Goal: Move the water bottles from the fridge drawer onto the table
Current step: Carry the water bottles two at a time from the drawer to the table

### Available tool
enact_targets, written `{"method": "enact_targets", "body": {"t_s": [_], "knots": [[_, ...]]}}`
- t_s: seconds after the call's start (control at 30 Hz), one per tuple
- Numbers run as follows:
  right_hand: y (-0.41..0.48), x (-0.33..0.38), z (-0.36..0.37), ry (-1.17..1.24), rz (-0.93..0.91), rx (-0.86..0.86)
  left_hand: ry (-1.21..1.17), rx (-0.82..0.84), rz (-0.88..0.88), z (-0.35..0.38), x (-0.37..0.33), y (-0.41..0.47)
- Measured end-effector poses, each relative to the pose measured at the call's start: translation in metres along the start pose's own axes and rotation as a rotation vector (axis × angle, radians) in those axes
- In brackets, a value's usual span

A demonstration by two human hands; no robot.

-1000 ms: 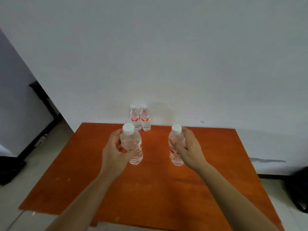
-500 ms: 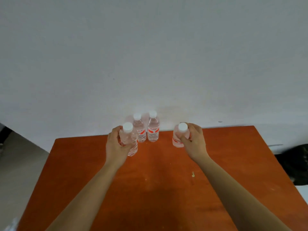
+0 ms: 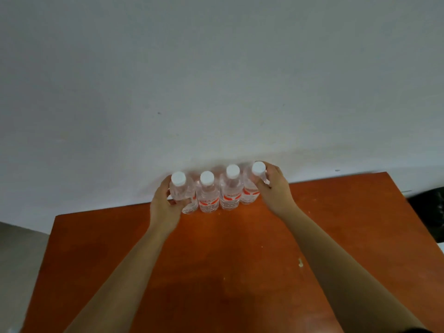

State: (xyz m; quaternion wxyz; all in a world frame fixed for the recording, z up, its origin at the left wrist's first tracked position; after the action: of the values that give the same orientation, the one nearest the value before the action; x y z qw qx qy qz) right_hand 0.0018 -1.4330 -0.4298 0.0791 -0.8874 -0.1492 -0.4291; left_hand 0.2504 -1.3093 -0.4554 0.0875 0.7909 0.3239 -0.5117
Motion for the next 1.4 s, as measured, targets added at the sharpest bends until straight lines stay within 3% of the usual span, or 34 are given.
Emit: {"method": "enact_targets", "body": {"t_s": [0.3, 0.47, 0.7, 0.83, 1.13, 1.4], "knots": [[-0.002, 0.005, 0.010, -0.123, -0.003, 0.023, 0.057, 0.062, 0.029, 0.000, 0.001, -0.003], [-0.014, 0.023, -0.014, -0.152, -0.040, 0.029, 0.200, -0.032, 0.153, -0.014, -0.037, -0.026], [-0.058, 0.068, -0.097, -0.299, -0.225, -0.275, 0.480, -0.230, 0.597, -0.025, -0.132, -0.067], [-0.099, 0.069, -0.158, -0.483, -0.276, -0.492, 0.543, -0.260, 0.777, 0.000, -0.184, -0.101], [-0.249, 0.007, -0.298, -0.686, -0.083, -0.737, 0.534, -0.045, 0.961, 0.121, -0.264, -0.221], [-0.462, -0.070, -0.422, -0.855, 0.152, -0.919, 0.491, 0.153, 1.218, 0.240, -0.327, -0.428]]}}
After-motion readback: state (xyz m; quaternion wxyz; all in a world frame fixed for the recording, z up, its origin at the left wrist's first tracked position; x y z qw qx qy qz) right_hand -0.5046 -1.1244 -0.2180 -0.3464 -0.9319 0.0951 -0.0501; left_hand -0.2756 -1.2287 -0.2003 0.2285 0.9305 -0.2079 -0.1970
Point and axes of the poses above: each hand's wrist, its own y-axis towards the middle knuckle, its own z-axis out of the palm, x = y × z, the point moved 1 cm from there along y, towards the middle knuckle, and after that the axes turned 3 degrees about -z, right-handed, at the moved point
